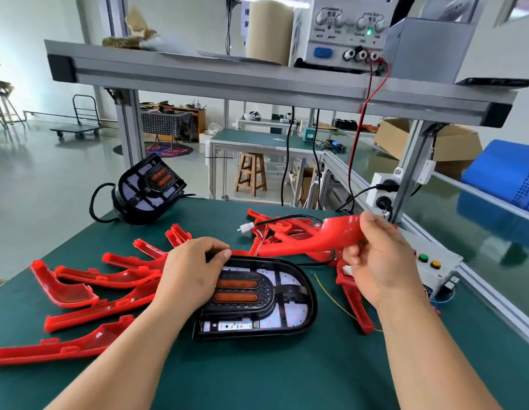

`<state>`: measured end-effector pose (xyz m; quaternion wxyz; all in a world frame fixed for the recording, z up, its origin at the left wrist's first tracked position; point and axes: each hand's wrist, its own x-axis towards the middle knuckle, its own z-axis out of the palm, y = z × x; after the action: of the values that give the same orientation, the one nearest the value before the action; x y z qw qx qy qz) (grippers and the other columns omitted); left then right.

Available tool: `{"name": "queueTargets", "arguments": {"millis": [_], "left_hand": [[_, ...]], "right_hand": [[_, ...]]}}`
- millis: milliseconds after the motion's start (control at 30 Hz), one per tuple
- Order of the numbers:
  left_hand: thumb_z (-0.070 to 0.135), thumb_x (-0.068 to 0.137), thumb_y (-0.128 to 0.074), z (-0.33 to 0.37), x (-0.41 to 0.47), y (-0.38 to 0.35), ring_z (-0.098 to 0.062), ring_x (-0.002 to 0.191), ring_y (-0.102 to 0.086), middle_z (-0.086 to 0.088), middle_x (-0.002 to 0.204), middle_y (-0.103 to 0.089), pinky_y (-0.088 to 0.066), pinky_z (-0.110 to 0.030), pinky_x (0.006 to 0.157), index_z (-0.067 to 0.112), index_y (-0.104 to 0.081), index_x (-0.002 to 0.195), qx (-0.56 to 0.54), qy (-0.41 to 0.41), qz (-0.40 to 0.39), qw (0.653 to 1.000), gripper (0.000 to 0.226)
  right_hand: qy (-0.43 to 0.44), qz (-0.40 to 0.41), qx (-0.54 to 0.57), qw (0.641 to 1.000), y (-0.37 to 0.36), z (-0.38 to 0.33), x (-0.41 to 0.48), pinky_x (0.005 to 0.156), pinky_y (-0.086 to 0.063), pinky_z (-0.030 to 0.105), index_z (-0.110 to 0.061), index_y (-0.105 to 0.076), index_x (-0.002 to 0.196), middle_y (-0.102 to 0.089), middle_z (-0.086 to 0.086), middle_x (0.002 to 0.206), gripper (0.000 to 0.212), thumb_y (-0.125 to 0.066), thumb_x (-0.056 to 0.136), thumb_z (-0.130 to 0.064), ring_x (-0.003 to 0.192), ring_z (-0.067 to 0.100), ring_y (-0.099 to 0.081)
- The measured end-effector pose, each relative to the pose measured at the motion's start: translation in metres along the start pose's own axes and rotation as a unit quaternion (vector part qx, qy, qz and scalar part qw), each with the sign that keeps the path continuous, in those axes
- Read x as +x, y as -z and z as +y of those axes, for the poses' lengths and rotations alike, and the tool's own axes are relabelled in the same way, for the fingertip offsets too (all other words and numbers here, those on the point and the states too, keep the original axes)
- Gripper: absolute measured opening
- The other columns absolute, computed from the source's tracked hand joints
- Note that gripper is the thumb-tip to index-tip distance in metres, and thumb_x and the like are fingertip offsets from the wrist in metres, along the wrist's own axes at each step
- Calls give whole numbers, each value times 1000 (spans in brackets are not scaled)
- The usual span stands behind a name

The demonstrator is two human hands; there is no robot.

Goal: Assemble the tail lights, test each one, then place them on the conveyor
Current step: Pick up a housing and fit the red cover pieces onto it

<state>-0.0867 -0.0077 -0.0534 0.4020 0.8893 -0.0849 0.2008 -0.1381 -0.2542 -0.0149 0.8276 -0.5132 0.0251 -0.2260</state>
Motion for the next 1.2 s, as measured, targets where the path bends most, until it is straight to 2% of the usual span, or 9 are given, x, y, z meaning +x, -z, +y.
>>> {"name": "queueTargets", "arguments": {"millis": [100,167,267,400,533,667,833,1100,1200], "left_hand": [[35,94,-56,1,0,5,-17,90,-61,8,90,-70,-38,-26,74,23,-73,89,63,-28,21,997,21],[49,94,-46,9,-5,16,-10,89,-60,10,92,-69,-38,-19,71,23,-74,92,39,-75,40,996,38],[65,87,-50,28,-21,29,10,98,-54,24,98,-63,-35,0,79,39,-70,108,-55,-173,-71,981,39],[35,83,-73,33,-31,28,12,101,-53,26,102,-59,-32,1,86,37,-65,121,-25,-215,-150,965,39],[22,81,-76,31,-30,41,6,97,-59,23,94,-65,-39,-5,85,40,-70,109,-32,-222,-216,950,34],[29,84,-74,29,-35,42,12,100,-54,34,104,-57,-35,-2,85,46,-70,108,31,-243,-279,928,30],[43,84,-69,25,-34,44,17,102,-44,34,96,-57,-29,1,85,50,-66,112,123,-246,-266,924,28],[45,83,-70,27,-39,39,11,99,-52,33,94,-58,-40,-13,91,53,-65,110,140,-213,-267,930,29],[49,83,-67,27,-40,36,13,90,-49,30,95,-52,-34,-2,75,54,-64,112,162,-216,-261,927,29]], "right_hand": [[-82,-34,3,996,-5,7,-3,35,-28,18,-20,-62,56,-54,7,63,38,-57,93,-15,39,10,-38],[-132,-41,3,990,-9,13,-5,35,-29,19,-15,-60,68,-54,9,65,27,-57,95,-16,39,10,-39],[-176,-76,20,981,-13,20,-7,35,-33,18,-13,-69,73,-55,5,60,32,-51,98,-20,39,9,-43],[-221,-112,-45,968,-8,20,-7,34,-36,19,-15,-74,68,-57,3,55,38,-52,98,-24,40,11,-49],[-138,-68,-374,915,4,19,0,39,-34,22,-14,-60,66,-56,-2,50,44,-56,94,-47,40,10,-47],[-141,-86,-472,866,6,25,-1,38,-32,21,-13,-57,62,-56,-3,45,44,-54,95,-42,37,10,-46],[-136,-112,-521,835,8,30,0,40,-37,21,-10,-56,68,-58,3,56,38,-55,97,-36,40,12,-53],[-159,-165,-547,805,10,30,-1,44,-46,22,-9,-56,75,-62,6,64,39,-53,97,-41,46,14,-61],[-171,-185,-552,795,9,28,-2,46,-49,22,-10,-56,76,-64,7,70,48,-54,92,-56,49,13,-63]]}}
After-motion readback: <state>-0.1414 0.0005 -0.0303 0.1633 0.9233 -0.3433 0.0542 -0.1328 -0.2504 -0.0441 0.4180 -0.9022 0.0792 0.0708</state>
